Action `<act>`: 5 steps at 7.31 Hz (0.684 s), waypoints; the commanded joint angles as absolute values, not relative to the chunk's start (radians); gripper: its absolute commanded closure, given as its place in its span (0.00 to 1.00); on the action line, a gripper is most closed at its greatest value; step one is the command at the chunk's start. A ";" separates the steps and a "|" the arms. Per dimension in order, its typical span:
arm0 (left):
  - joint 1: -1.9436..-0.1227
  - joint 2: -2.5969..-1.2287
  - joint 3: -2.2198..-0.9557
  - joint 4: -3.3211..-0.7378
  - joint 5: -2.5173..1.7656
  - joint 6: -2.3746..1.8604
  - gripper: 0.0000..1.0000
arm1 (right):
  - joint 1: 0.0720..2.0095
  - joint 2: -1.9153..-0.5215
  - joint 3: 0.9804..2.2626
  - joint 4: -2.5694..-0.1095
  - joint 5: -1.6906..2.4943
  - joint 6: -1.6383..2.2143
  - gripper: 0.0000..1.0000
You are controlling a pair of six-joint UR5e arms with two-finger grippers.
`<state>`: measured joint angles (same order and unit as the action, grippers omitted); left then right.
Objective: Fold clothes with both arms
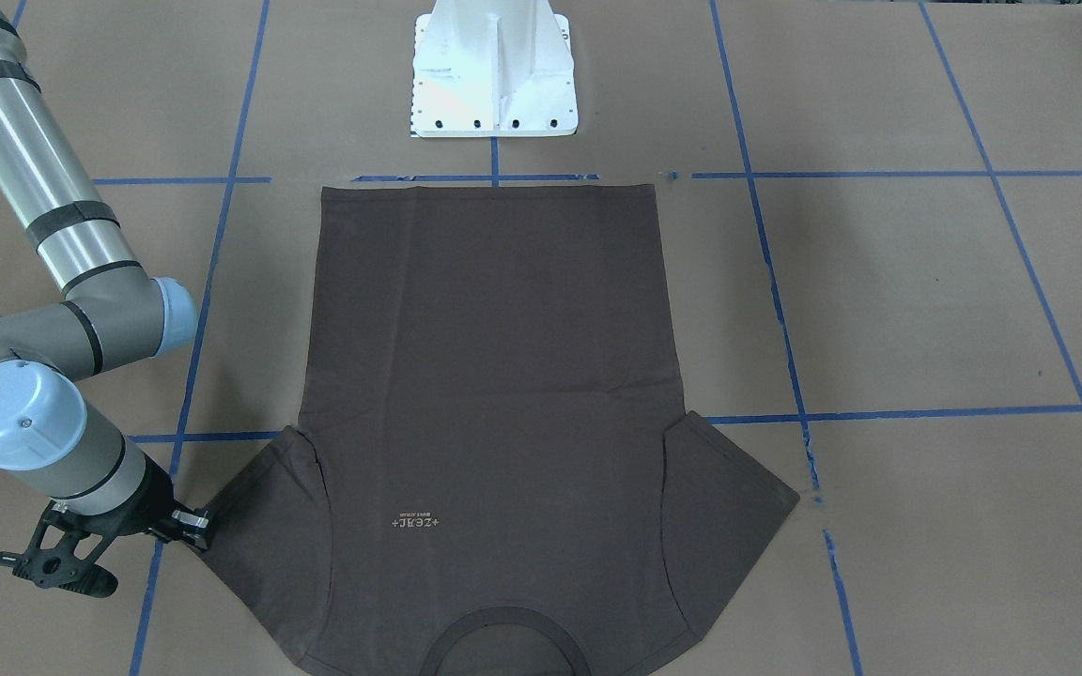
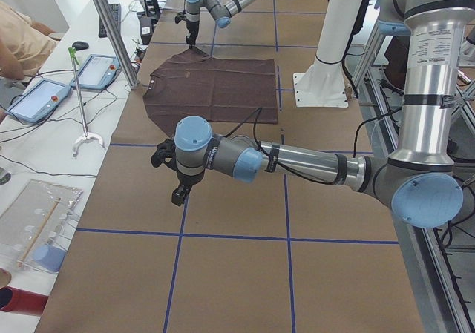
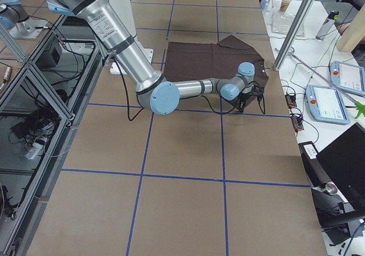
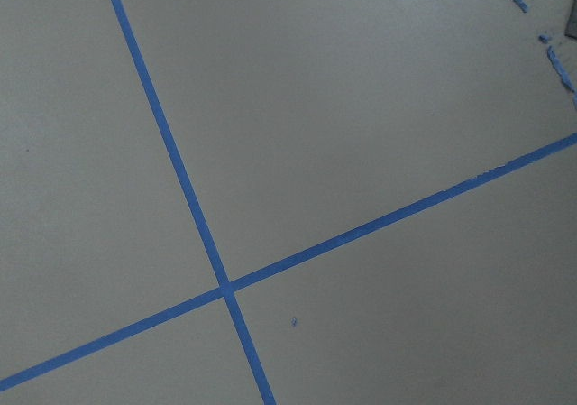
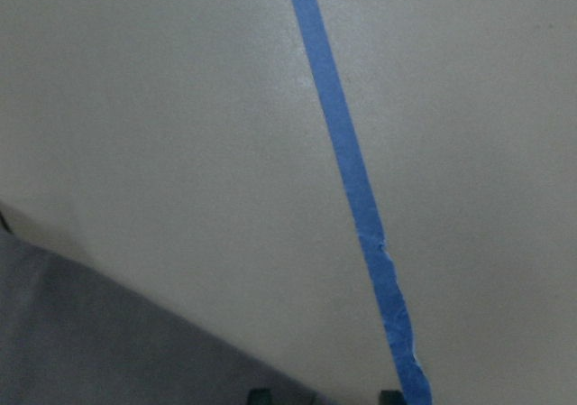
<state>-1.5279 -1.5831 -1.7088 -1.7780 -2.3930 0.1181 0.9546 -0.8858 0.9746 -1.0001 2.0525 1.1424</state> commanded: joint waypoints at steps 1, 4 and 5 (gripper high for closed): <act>-1.528 -1.583 -1.709 -1.778 -2.393 0.118 0.00 | 0.953 -0.885 0.974 -1.000 2.052 1.152 0.84; -1.528 -1.583 -1.709 -1.778 -2.393 0.118 0.00 | 0.953 -0.876 0.977 -1.002 2.057 1.150 1.00; -1.528 -1.582 -1.710 -1.778 -2.393 0.120 0.00 | 0.953 -0.874 0.986 -1.003 2.059 1.150 1.00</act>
